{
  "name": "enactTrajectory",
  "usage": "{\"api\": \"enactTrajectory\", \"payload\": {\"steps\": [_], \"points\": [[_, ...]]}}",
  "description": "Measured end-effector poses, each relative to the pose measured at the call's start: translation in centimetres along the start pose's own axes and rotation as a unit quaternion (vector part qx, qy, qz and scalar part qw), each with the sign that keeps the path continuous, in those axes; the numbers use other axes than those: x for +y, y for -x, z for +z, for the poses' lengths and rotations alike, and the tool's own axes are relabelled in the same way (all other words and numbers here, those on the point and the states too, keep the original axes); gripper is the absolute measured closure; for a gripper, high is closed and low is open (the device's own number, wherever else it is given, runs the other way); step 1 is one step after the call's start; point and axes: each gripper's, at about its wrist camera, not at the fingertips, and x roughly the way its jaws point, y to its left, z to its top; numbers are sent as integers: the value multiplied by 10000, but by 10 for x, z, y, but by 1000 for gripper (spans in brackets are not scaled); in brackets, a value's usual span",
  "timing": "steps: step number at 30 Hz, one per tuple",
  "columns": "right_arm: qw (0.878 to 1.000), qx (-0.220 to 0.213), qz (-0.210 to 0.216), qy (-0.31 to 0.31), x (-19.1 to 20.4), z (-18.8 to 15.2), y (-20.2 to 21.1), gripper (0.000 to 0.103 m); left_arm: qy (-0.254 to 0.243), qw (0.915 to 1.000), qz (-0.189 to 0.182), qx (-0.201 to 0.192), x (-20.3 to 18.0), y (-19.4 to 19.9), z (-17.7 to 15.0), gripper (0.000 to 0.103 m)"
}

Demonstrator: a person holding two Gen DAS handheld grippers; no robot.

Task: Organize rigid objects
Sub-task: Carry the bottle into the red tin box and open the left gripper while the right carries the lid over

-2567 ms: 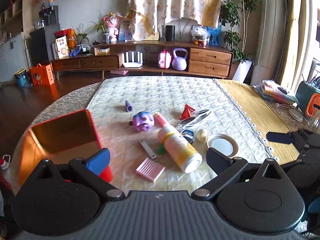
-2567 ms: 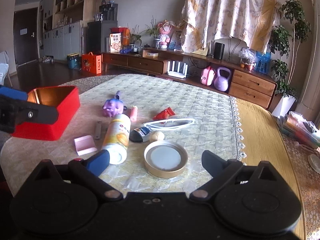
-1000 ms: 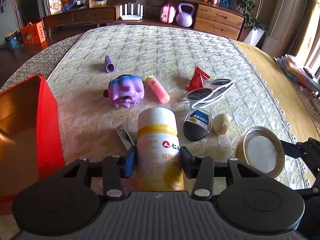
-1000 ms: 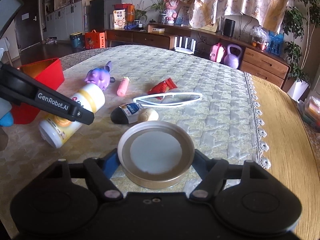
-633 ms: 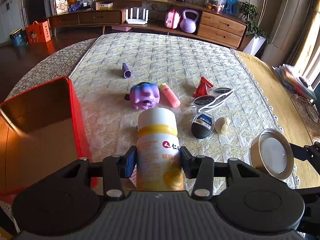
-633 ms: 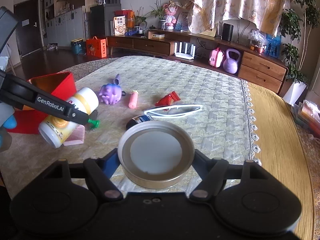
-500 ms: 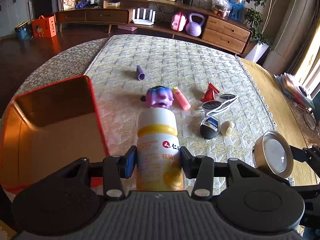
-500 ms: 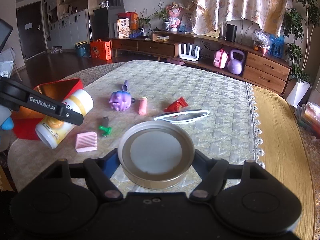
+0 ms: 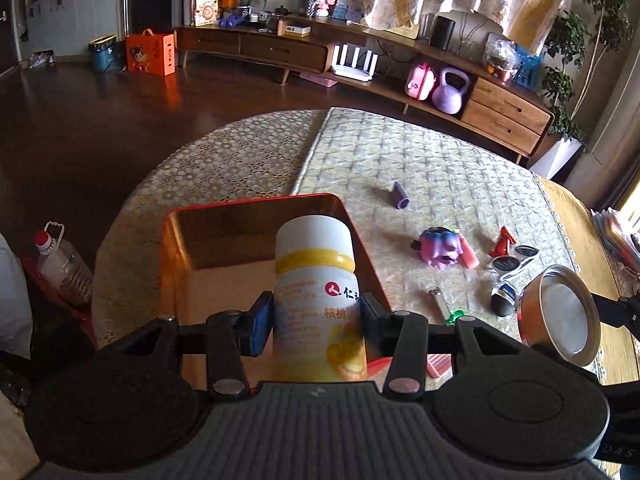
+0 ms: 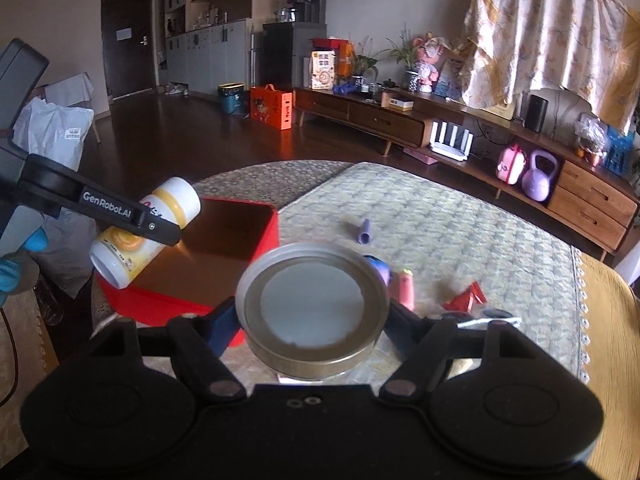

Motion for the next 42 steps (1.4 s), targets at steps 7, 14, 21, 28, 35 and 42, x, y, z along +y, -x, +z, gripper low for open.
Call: {"api": "enactTrajectory", "payload": {"steps": [7, 14, 21, 28, 35, 42], "points": [[9990, 170, 79, 409, 50, 27, -47, 27, 1, 9996, 298, -14, 34, -16, 17, 58], [9980, 421, 212, 427, 72, 44, -98, 27, 104, 9989, 461, 59, 60, -48, 32, 58], [9932, 695, 445, 824, 93, 48, -144, 27, -3, 9979, 542, 353, 69, -86, 39, 58], [9892, 979, 531, 954, 99, 44, -172, 28, -186, 9964, 513, 648, 68, -113, 37, 58], [9856, 1142, 647, 1070, 103, 40, -182, 28, -329, 9951, 555, 751, 63, -129, 33, 58], [9835, 1264, 719, 1078, 107, 36, -188, 28, -537, 9937, 601, 784, 53, -134, 30, 58]]}}
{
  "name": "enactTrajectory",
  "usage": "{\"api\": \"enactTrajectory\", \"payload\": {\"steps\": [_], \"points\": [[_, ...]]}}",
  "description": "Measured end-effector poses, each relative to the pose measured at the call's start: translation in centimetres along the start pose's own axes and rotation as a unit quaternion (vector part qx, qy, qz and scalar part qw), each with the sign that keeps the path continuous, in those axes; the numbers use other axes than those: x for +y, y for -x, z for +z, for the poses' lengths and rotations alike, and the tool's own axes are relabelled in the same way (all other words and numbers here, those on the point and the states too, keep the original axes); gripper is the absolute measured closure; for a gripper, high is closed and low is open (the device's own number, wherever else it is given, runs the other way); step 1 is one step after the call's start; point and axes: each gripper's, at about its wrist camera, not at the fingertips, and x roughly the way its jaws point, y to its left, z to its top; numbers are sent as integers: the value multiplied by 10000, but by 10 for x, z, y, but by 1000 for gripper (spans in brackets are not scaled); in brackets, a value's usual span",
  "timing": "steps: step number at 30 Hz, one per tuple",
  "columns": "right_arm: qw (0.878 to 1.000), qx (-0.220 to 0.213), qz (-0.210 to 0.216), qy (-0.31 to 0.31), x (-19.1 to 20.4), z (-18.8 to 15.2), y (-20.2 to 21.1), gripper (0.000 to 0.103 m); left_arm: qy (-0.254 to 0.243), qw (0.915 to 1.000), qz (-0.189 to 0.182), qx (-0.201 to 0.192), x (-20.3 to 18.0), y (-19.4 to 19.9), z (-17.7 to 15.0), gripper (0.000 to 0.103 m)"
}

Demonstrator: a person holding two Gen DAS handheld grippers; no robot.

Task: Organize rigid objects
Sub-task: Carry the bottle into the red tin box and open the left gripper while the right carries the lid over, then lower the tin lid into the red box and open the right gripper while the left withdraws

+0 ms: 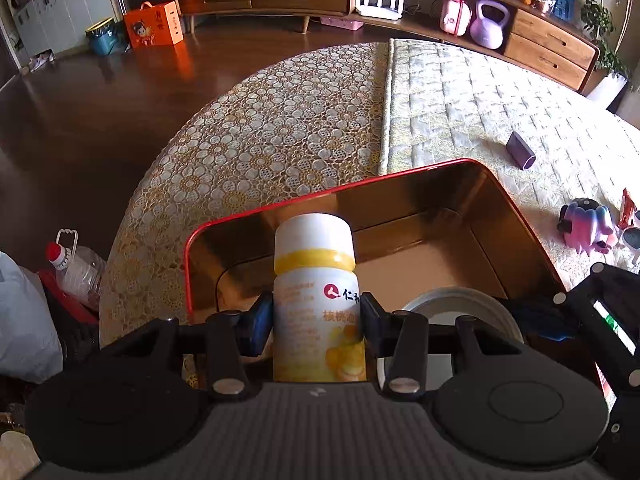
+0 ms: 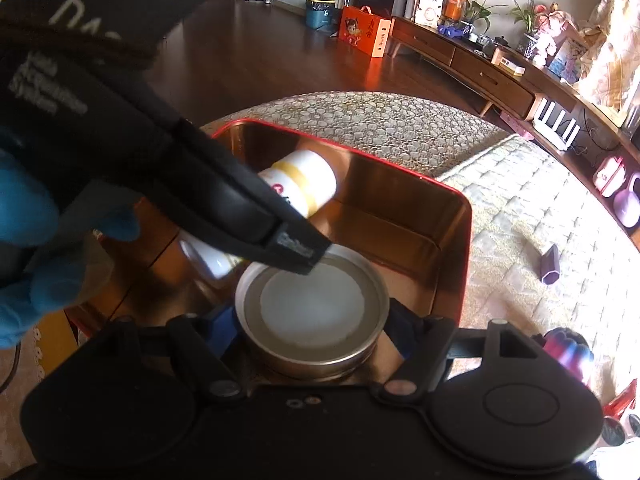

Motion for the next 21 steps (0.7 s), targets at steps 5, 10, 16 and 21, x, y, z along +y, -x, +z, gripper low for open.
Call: {"api": "enactTrajectory", "payload": {"steps": [5, 10, 16, 21], "points": [[10000, -23, 11, -76, -1, -2, 2, 25, 87, 9999, 78, 8, 0, -2, 2, 57], [9998, -116, 72, -127, -5, -3, 8, 18, 345, 9993, 96, -65, 6, 4, 3, 49], [9990, -289, 141, -320, -12, -7, 26, 17, 466, 9986, 36, -263, 9, 23, 1, 36], [9975, -438, 154, -525, -21, -7, 46, 12, 451, 9979, 5, -459, 6, 44, -5, 36]]}}
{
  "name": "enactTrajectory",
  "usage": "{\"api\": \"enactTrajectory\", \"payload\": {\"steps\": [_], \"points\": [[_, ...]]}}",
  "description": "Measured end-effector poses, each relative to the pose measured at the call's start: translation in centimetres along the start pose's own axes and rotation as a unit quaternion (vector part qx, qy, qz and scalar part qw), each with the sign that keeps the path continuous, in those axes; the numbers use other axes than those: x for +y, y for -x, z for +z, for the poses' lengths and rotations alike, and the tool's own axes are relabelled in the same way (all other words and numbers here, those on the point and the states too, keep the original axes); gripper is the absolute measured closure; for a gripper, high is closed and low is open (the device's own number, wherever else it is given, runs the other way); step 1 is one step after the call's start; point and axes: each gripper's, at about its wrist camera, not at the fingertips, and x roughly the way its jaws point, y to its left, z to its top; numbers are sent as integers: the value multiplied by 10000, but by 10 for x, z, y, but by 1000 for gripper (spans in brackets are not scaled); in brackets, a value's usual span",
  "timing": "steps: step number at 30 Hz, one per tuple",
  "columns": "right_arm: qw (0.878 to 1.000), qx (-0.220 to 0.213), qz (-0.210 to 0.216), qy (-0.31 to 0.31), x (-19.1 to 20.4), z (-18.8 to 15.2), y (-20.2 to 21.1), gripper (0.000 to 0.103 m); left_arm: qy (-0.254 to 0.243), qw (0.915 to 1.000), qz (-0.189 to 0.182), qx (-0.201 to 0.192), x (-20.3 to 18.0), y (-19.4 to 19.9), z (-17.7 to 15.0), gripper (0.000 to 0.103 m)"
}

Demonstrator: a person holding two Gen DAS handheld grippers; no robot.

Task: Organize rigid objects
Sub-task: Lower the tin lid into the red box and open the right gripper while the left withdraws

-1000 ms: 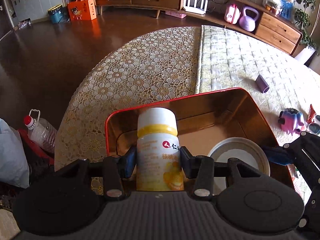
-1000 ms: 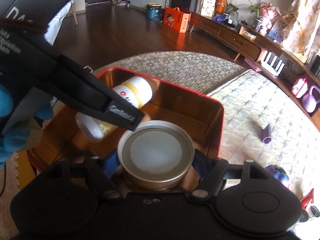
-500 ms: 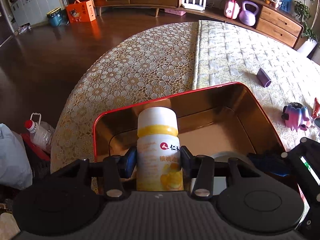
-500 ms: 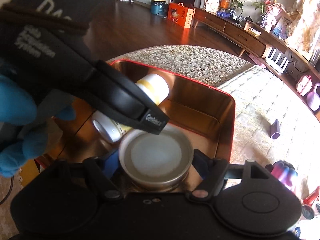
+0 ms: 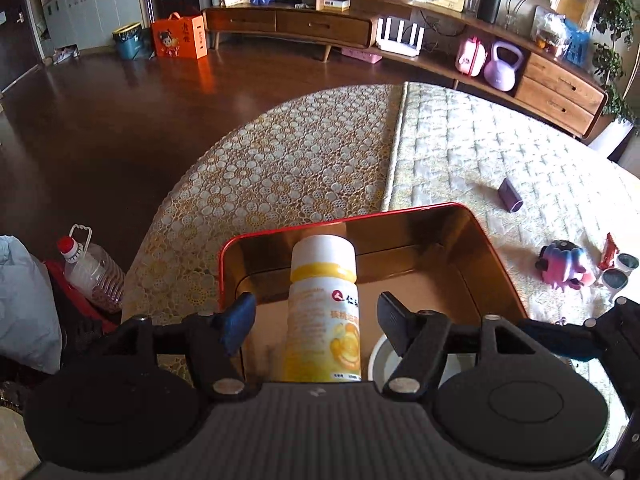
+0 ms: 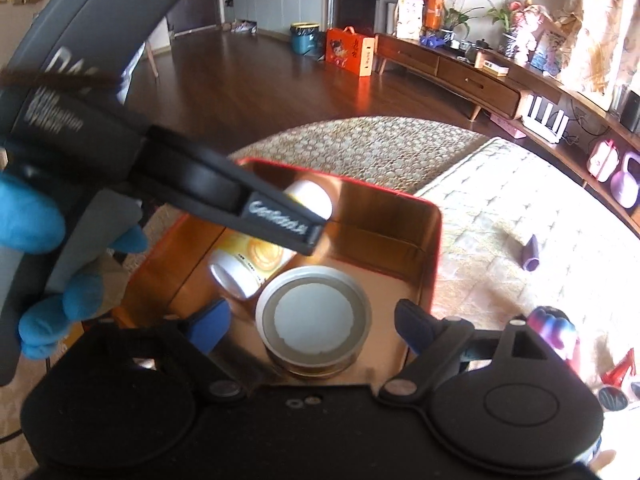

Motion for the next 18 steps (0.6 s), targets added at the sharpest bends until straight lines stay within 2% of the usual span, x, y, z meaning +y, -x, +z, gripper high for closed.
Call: {"api": "enactTrajectory", "payload": {"steps": [11, 14, 18], "points": [[9990, -372, -83, -253, -15, -13, 53, 1, -37, 9991, -107, -406, -16, 50, -10, 36], [9985, -439, -114, -319, -21, -20, 67, 1, -41, 9986, -104, -514, -22, 63, -13, 27], [9978, -530, -175, -370, -28, -29, 86, 0, -38, 9975, -107, -698, -33, 80, -18, 26]]}}
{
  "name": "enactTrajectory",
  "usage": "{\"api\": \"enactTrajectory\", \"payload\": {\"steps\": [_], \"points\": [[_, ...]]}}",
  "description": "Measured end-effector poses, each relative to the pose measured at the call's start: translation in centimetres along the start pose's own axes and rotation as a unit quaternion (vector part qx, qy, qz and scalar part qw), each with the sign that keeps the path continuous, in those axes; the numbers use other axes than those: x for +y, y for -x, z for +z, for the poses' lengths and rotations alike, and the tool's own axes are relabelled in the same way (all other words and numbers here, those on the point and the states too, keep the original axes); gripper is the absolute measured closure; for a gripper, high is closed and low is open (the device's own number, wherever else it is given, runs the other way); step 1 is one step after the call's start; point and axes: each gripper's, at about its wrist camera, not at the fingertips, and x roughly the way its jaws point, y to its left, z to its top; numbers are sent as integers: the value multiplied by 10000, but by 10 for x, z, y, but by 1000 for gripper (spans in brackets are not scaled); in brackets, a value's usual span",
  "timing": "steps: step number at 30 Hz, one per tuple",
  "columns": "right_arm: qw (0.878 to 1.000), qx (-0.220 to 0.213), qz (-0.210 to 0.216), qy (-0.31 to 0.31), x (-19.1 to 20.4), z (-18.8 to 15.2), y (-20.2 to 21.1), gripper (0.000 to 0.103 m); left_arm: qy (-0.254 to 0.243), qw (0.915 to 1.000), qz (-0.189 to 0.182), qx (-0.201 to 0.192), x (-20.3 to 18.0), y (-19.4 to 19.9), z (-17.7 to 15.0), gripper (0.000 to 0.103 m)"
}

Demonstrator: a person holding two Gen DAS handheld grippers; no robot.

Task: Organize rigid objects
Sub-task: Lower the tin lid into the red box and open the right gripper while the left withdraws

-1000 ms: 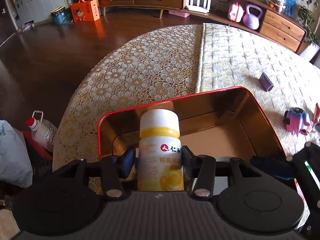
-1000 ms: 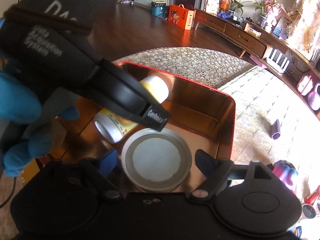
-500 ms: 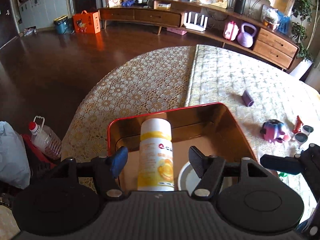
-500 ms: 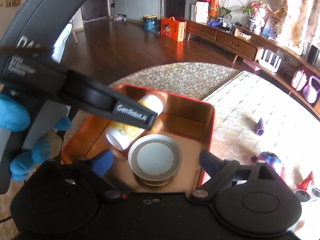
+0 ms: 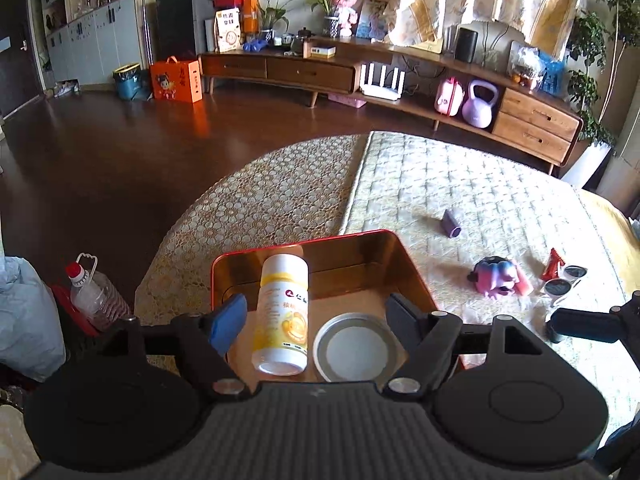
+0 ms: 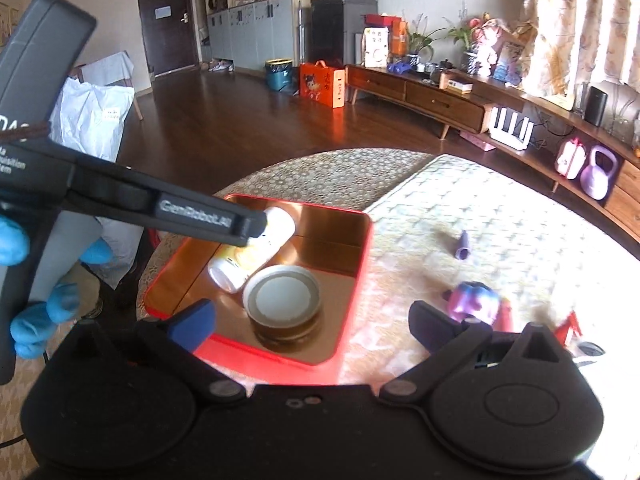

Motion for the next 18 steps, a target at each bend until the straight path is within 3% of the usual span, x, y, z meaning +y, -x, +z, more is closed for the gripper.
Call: {"api": "enactTrajectory", "payload": {"steps": [4, 18], "points": [[9999, -113, -63, -85, -11, -11, 19, 0, -4, 9999, -81, -122, -10, 12, -6, 20], [9983, -132, -432, -372, -76, -61, 60, 0, -100, 9985, -494, -219, -55, 18, -41, 19]]}}
